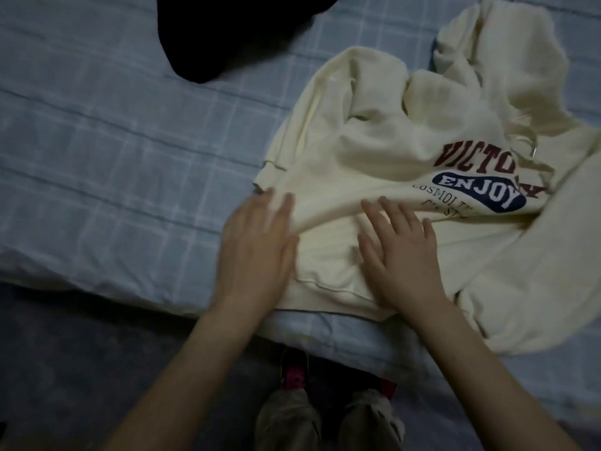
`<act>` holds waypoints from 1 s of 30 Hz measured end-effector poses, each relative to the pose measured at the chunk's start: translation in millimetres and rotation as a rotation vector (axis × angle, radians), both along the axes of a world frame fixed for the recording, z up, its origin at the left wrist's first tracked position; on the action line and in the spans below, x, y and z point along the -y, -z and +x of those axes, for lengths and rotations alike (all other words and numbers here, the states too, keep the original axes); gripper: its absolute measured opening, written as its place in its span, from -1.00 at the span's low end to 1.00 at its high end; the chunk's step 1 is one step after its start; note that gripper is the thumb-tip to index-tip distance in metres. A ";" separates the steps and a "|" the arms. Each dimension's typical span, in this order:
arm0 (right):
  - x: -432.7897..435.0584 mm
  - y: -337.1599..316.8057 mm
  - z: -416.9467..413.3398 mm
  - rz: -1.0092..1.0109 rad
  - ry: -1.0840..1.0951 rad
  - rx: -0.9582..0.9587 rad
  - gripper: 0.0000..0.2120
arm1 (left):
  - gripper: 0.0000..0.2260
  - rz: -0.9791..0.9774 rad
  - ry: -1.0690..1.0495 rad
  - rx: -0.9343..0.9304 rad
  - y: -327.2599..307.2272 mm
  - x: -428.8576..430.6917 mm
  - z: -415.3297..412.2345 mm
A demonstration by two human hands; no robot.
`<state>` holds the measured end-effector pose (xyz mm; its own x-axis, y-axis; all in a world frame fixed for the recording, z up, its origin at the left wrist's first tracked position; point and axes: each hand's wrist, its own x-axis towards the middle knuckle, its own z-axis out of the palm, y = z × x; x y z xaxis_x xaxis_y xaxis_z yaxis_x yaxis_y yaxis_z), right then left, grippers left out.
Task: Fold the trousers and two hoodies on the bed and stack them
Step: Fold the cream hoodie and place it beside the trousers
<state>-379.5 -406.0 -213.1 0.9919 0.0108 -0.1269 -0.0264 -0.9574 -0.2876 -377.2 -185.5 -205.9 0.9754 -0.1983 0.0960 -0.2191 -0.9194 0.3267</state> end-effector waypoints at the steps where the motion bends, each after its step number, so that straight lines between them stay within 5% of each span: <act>1: 1.7 2.4 -2.4 -0.028 0.018 0.022 -0.41 | -0.54 0.002 0.135 0.039 3.9 16.2 2.0; 4: 9.8 21.6 -13.8 -0.172 0.028 -0.110 -0.44 | -0.52 0.156 0.373 -0.073 32.8 38.8 8.8; 7: 13.7 42.9 -18.8 -0.258 -0.035 -0.208 -0.41 | -0.50 0.239 0.362 -0.191 63.3 33.3 10.1; 12: 34.0 18.7 -24.6 -0.019 -0.006 -0.089 -0.47 | -0.49 0.239 0.286 -0.246 57.1 45.2 7.0; 15: 80.9 -2.9 -65.0 -0.132 0.285 0.165 -0.46 | -0.46 0.155 0.182 -0.284 33.7 67.3 3.3; 19: 136.4 0.8 -109.4 0.087 0.721 -0.156 -0.35 | -0.52 -0.024 0.278 -0.165 8.6 123.9 -17.1; 26: 205.4 -6.6 -118.7 0.539 0.542 0.170 -0.53 | -0.55 -0.087 0.544 -0.185 1.6 234.7 -51.6; 30: 261.9 -24.0 -146.5 0.372 0.389 0.269 -0.47 | -0.55 -0.054 0.622 -0.191 1.1 284.2 -66.7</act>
<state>-526.1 -667.9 -189.2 0.9287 -0.3637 0.0718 -0.2342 -0.7257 -0.6470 -443.9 -469.7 -207.0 0.6807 -0.7313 -0.0418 -0.6386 -0.6205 0.4551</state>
